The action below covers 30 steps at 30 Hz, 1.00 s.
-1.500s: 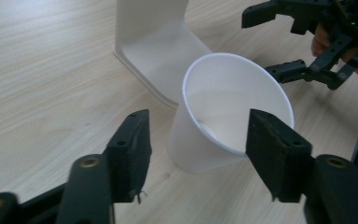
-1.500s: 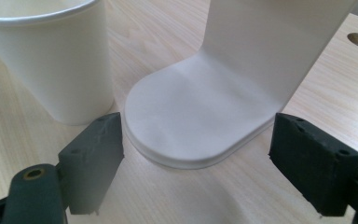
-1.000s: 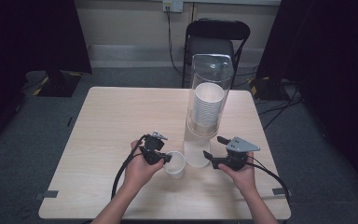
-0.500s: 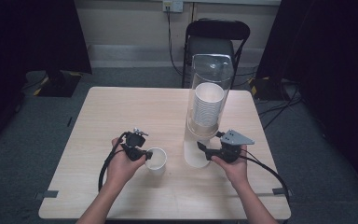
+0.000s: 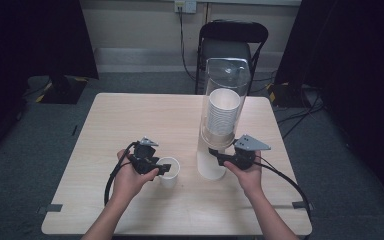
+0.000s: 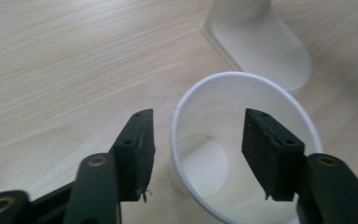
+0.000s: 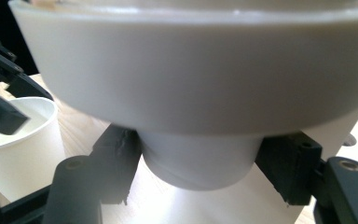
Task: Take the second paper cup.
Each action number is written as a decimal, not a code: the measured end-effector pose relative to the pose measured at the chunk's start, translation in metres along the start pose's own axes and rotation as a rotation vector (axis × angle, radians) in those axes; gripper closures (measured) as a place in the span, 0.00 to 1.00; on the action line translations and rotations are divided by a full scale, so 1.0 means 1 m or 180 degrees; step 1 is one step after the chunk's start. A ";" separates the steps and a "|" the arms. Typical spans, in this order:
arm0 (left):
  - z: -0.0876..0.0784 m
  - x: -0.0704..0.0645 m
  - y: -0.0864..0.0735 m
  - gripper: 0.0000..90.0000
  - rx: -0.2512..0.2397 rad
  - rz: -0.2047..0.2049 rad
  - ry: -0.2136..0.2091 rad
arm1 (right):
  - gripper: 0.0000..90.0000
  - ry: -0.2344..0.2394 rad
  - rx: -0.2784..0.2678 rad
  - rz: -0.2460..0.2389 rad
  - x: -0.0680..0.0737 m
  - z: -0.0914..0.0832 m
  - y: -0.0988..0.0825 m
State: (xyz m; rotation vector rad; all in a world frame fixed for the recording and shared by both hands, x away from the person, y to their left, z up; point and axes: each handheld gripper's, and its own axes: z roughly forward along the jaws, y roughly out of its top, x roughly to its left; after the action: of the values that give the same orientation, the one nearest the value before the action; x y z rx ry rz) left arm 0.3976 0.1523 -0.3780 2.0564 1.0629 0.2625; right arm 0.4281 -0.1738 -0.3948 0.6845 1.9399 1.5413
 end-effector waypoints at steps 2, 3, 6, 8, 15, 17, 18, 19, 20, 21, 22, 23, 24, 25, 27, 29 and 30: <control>-0.006 0.000 -0.003 0.41 -0.0047 0.0067 -0.0078 | 0.37 -0.0001 0.0020 -0.0010 -0.001 0.000 0.001; -0.009 0.000 -0.004 0.40 -0.0074 0.0092 -0.0134 | 0.37 0.0022 0.0010 0.0011 -0.001 0.000 0.001; -0.018 0.001 -0.010 0.31 -0.0121 0.0211 -0.0166 | 0.37 0.0027 0.0019 -0.0016 -0.002 0.001 0.001; -0.024 0.002 -0.015 0.27 -0.0213 0.0206 -0.0258 | 0.37 0.0030 0.0031 -0.0025 -0.002 0.001 0.002; -0.035 0.014 -0.040 0.20 -0.0310 0.0249 -0.0261 | 0.39 0.0043 0.0074 -0.0062 -0.002 0.001 0.003; -0.035 0.019 -0.052 0.20 -0.0310 0.0295 -0.0231 | 0.40 0.0059 0.0100 -0.0073 -0.003 0.000 0.003; -0.035 0.020 -0.056 0.20 -0.0323 0.0309 -0.0233 | 0.40 0.0054 0.0092 -0.0071 -0.002 0.000 0.003; -0.035 0.020 -0.056 0.20 -0.0323 0.0309 -0.0233 | 0.40 0.0053 0.0097 -0.0076 -0.002 0.000 0.002; -0.033 0.022 -0.066 0.20 -0.0342 0.0355 -0.0227 | 0.40 0.0055 0.0087 -0.0070 -0.002 0.000 0.002; -0.032 0.023 -0.071 0.20 -0.0350 0.0345 -0.0228 | 0.40 0.0043 0.0081 -0.0065 -0.002 0.000 0.001; -0.030 0.024 -0.075 0.20 -0.0349 0.0341 -0.0230 | 0.40 0.0046 0.0068 -0.0062 -0.002 0.000 0.001; -0.028 0.025 -0.079 0.20 -0.0332 0.0339 -0.0233 | 0.40 0.0065 0.0038 -0.0050 -0.002 0.001 0.000; -0.025 0.026 -0.084 0.20 -0.0303 0.0353 -0.0216 | 0.40 0.0048 0.0039 -0.0046 -0.002 0.000 0.000; -0.025 0.026 -0.084 0.20 -0.0303 0.0353 -0.0216 | 0.40 0.0048 0.0039 -0.0046 -0.002 0.000 0.000; -0.018 0.028 -0.090 0.20 -0.0225 0.0368 -0.0196 | 0.40 0.0031 0.0060 -0.0042 -0.001 -0.001 -0.001; -0.008 0.029 -0.096 0.20 -0.0112 0.0479 -0.0120 | 0.40 0.0024 0.0046 -0.0047 0.000 0.000 -0.001; -0.005 0.029 -0.098 0.20 -0.0077 0.0498 -0.0100 | 0.40 0.0019 0.0041 -0.0044 0.000 0.000 -0.001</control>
State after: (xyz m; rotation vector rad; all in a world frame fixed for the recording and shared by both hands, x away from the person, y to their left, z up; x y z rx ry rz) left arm 0.3545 0.2098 -0.4512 2.1179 0.8771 0.3193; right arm 0.4286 -0.1741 -0.3961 0.6712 1.9564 1.5255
